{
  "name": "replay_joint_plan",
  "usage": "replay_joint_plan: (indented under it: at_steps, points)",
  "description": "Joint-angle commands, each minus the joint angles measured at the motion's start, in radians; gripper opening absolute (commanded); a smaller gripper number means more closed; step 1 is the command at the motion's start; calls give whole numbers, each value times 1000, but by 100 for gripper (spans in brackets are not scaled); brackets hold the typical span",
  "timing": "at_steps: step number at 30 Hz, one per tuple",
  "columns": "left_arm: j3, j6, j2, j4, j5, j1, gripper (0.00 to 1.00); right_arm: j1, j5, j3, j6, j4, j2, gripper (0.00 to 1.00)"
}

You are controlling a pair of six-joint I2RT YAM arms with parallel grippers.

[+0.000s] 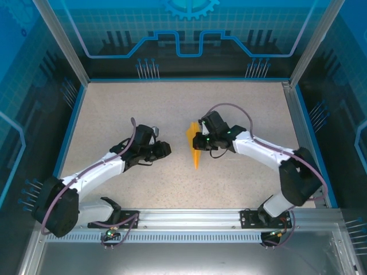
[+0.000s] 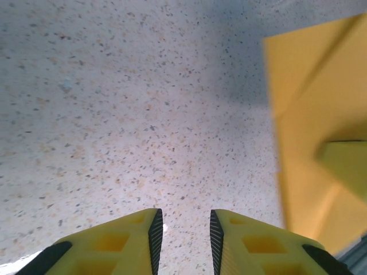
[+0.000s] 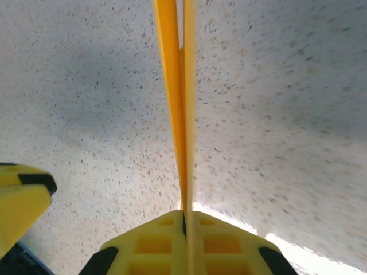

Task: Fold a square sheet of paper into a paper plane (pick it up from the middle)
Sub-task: Turn over the square sheet of paper at the center of the table.

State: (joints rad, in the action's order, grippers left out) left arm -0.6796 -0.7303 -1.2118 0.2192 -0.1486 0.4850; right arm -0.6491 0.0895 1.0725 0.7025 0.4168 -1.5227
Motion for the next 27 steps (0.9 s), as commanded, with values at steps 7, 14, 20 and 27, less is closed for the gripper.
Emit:
replay_joint_plan:
  at_steps: [7,14,20,27]
  points:
    - [62,30,80,88,99,-10,32,-105,-393,195,-98,547,30,6]
    - [72,-3,87,120,256,-22,36,-185,-657,404,70,845,-201,7]
    - [115,-48,123,134,333,-38,38,-225,-711,535,165,932,-405,7]
    - [116,-42,133,167,349,-49,39,-283,-760,696,241,1005,-655,9]
